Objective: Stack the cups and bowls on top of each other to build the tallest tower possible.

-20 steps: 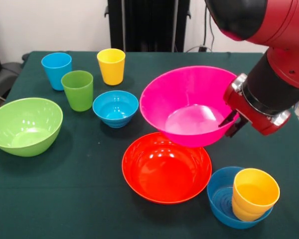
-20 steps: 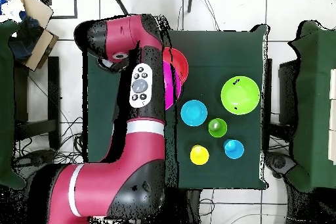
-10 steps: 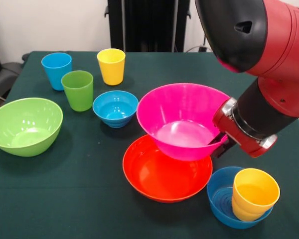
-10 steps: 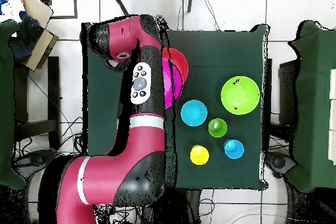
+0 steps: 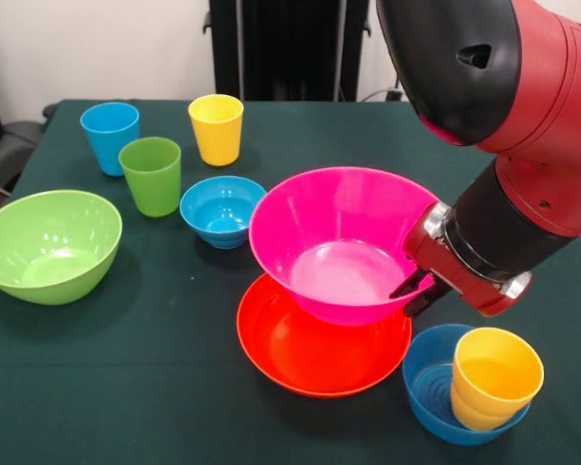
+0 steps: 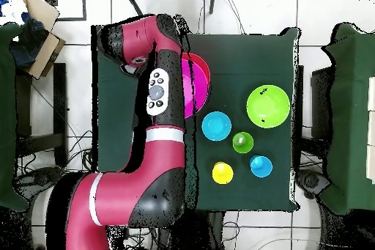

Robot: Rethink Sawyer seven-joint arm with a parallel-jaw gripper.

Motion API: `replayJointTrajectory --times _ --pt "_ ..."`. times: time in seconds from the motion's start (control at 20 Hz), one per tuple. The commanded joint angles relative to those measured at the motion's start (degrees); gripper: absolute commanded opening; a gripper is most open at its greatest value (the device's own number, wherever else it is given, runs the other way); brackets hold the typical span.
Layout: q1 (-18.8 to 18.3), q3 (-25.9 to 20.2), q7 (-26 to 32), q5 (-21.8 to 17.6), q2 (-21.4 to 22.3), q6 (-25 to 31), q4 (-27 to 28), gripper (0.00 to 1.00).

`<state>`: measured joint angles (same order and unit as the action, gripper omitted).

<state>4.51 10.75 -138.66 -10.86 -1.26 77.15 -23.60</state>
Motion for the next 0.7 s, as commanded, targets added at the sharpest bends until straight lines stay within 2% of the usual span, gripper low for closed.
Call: replayJointTrajectory --times 0.05,0.6,0.65,0.7 --pt "-1.44 -2.45 16.00 -4.13 -1.57 -4.57 0.92 0.00" --pt "-1.98 -2.49 19.32 -3.43 -2.05 -5.00 2.52 0.00" --pt "-2.22 -2.78 20.85 -3.11 -1.97 -5.91 2.44 1.00" --pt "-2.31 -3.00 20.82 -2.84 -1.76 -5.98 2.06 1.00"
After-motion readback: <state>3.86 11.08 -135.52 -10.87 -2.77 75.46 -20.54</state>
